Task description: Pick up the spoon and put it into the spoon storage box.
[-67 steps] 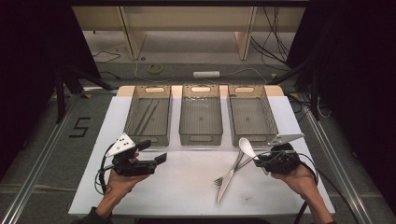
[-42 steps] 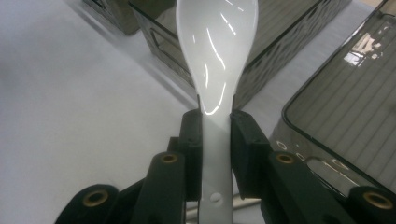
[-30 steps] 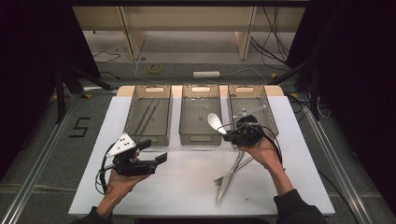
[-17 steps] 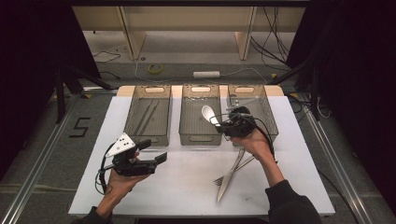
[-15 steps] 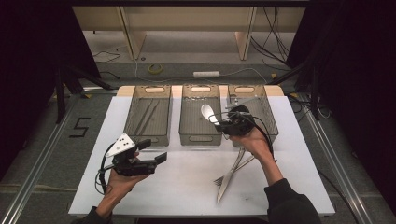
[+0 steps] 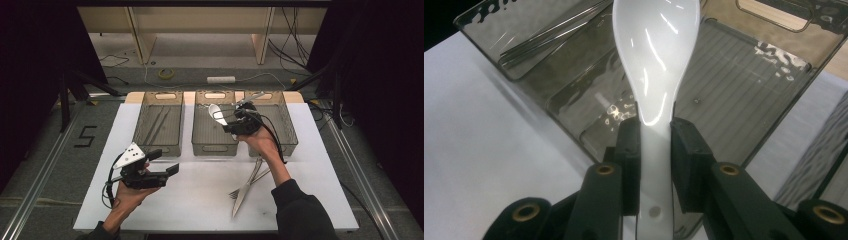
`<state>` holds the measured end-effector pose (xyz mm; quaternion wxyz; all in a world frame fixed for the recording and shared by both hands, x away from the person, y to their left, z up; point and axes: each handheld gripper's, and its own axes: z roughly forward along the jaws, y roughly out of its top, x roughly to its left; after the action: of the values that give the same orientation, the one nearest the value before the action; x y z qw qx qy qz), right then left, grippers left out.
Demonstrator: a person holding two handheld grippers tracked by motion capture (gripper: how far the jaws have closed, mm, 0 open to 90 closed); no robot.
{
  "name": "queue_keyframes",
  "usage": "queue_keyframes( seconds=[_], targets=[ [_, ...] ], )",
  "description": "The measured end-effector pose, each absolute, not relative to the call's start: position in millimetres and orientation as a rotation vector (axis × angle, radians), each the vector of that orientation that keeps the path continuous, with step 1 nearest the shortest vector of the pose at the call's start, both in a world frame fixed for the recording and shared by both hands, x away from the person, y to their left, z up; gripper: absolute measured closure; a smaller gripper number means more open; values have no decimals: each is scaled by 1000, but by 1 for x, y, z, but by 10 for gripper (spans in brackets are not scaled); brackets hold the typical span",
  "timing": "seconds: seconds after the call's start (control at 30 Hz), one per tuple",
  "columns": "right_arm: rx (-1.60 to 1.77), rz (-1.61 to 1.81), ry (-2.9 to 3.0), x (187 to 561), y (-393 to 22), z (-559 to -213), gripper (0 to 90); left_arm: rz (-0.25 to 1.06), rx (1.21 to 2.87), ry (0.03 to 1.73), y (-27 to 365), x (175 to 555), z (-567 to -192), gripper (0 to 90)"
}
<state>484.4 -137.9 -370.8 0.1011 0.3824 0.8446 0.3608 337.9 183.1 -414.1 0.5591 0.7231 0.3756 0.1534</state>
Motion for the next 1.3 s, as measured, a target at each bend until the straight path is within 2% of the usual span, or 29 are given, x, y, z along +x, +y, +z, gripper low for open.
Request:
queue_keyframes(
  seconds=[0.4, 1.1, 1.3],
  targets=[
    [1207, 996, 2469, 506, -121, -385, 762, 362, 1709, 873, 183, 337, -414, 159],
    [1272, 936, 2481, 516, -110, -408, 758, 367, 1702, 875, 183, 337, -414, 159],
    [1281, 955, 2502, 518, -109, -411, 693, 365, 1700, 877, 183, 337, -414, 158]
  ],
)
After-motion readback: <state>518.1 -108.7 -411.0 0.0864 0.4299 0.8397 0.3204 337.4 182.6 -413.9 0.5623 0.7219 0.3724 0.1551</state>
